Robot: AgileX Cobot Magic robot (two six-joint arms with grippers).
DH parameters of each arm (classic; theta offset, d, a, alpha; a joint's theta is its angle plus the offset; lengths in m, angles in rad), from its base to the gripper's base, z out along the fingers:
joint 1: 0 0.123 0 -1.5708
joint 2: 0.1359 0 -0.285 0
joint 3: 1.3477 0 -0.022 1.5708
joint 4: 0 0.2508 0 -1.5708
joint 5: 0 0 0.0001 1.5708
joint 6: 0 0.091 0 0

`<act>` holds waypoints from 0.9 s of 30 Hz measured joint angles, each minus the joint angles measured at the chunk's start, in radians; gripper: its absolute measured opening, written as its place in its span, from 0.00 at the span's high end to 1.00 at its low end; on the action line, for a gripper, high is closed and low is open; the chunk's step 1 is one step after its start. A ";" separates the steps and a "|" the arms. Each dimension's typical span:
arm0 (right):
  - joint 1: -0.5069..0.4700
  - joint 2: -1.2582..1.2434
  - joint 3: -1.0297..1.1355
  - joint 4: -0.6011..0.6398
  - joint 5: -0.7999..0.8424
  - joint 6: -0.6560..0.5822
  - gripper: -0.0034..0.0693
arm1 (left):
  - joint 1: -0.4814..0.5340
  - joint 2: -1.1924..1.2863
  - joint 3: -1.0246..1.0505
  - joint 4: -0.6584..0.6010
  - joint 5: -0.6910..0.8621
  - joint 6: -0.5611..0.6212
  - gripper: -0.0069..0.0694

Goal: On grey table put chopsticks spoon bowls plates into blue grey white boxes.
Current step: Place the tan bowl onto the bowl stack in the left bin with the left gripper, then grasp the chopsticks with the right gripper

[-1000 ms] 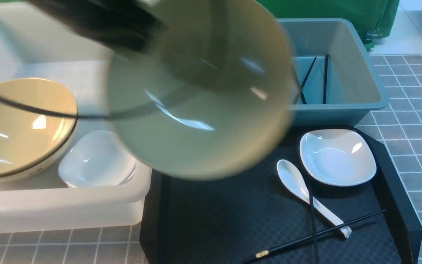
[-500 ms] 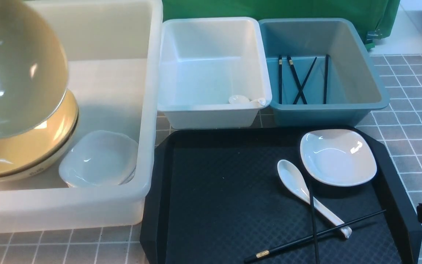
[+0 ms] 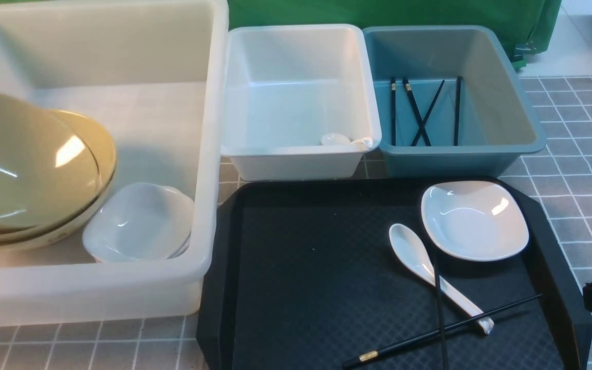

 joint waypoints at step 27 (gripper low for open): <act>0.016 0.016 0.018 0.046 -0.005 0.013 0.89 | -0.086 -0.059 0.110 -0.113 0.034 0.088 0.92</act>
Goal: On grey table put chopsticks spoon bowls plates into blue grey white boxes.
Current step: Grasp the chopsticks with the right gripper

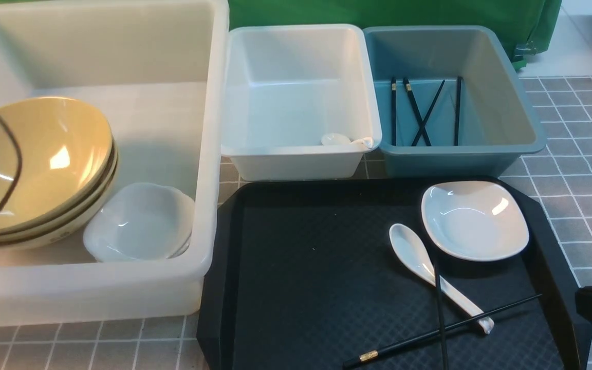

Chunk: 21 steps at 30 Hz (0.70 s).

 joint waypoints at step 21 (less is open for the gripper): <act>0.351 0.752 -0.341 -0.042 0.070 0.002 0.33 | -0.613 -0.757 0.398 -0.123 0.039 0.327 0.92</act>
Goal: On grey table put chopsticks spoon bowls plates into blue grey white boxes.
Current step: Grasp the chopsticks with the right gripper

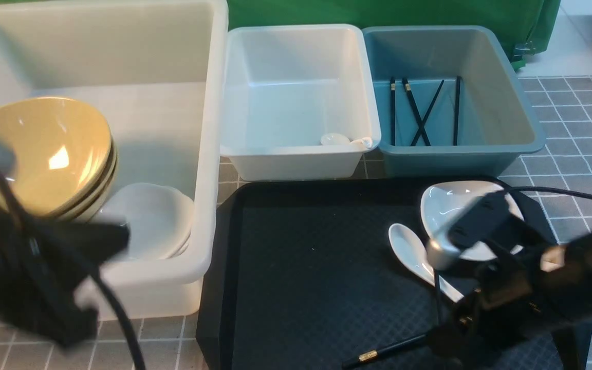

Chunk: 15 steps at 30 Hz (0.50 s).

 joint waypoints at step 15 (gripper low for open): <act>0.001 0.298 -0.137 -0.217 -0.066 0.377 0.67 | -0.001 -0.078 0.221 0.005 -0.069 0.000 0.92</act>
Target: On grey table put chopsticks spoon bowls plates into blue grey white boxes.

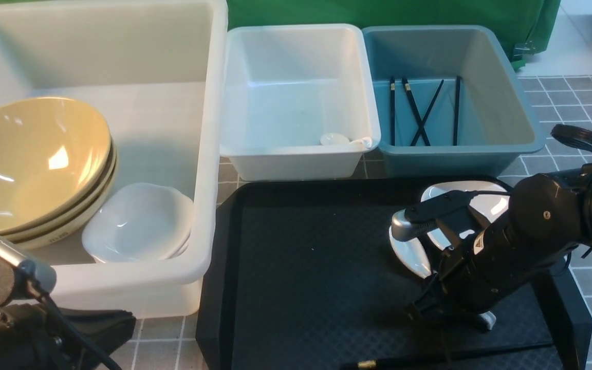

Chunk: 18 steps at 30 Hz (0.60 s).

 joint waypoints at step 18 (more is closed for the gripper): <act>0.000 -0.238 -0.036 -0.003 0.082 -0.085 0.88 | 0.000 0.000 0.000 -0.002 -0.050 0.000 0.92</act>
